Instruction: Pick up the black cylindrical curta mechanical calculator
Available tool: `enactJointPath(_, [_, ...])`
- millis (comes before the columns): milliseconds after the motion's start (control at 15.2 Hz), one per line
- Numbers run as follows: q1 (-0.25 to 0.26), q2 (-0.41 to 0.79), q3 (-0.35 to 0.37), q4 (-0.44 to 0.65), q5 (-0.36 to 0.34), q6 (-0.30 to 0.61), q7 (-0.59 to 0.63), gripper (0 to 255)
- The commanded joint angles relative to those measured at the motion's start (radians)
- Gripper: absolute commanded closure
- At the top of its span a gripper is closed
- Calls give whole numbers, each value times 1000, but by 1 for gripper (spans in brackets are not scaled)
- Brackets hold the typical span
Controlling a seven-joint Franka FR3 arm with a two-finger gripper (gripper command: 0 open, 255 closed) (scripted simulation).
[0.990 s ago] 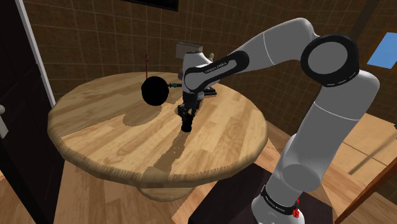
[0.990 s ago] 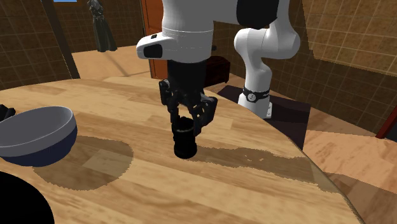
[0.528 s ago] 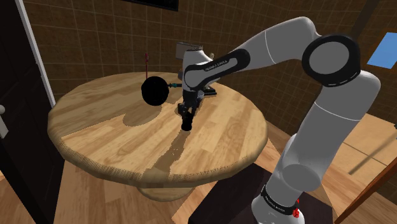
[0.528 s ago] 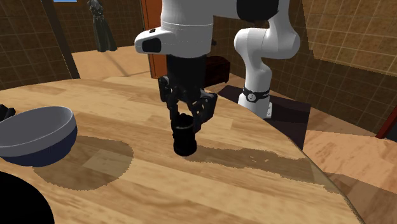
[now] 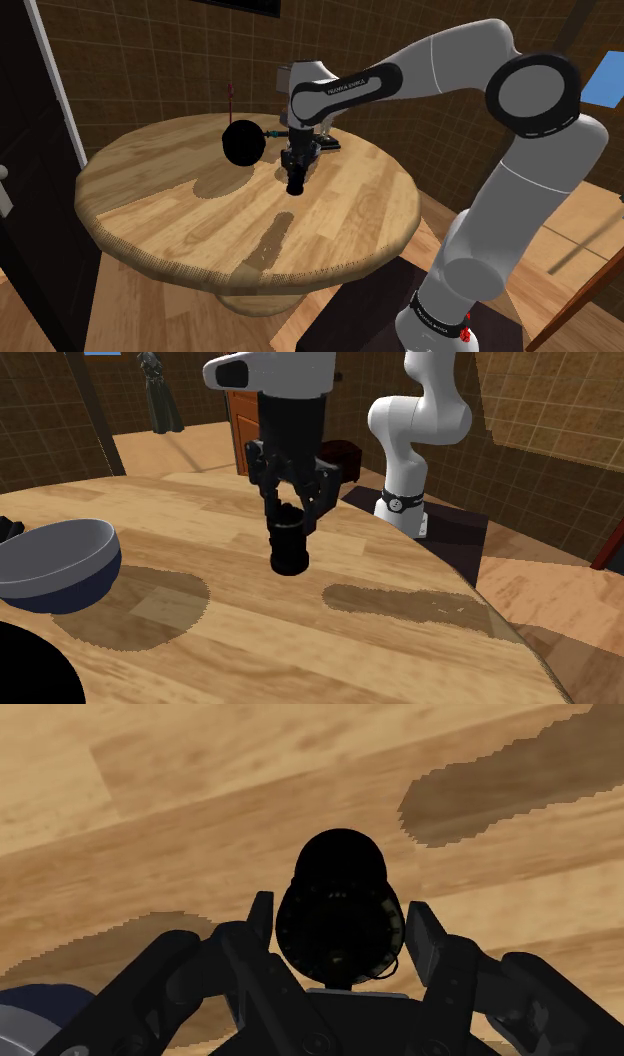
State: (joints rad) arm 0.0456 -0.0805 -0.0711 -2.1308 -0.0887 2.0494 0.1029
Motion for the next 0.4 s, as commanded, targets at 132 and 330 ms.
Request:
enactJointPath(132, [0,-16,1,35,1,-52,-3,255])
enactJointPath(330, [1,-20,1,47,1,-67,-4,255])
